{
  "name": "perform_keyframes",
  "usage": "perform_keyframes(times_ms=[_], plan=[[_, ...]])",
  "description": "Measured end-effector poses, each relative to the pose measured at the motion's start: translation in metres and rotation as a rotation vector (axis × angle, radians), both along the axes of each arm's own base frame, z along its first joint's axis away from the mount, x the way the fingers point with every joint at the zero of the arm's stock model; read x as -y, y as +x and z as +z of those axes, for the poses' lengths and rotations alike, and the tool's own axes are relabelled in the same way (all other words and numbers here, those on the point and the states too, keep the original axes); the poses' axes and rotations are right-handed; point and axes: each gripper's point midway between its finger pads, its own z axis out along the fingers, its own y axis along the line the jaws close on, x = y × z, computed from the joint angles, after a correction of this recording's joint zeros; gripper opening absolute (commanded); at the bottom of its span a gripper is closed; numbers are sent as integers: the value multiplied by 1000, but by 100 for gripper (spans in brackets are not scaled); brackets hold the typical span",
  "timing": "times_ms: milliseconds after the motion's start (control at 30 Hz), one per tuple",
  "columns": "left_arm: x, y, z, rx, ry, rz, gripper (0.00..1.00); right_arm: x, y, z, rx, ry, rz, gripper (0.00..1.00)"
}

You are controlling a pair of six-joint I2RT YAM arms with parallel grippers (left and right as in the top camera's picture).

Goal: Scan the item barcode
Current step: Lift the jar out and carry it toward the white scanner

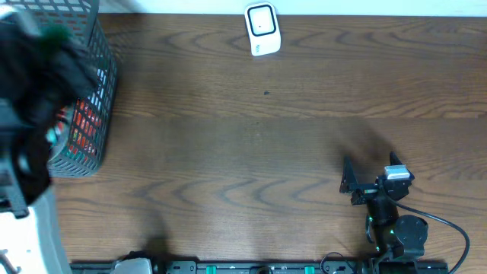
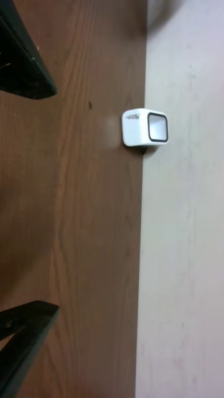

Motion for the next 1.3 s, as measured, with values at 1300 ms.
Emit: perform_keyframes(times_ms=[1300], plan=[[365,-14,-376,-833,116,-621,44,0,0,0,0,0,0,99]])
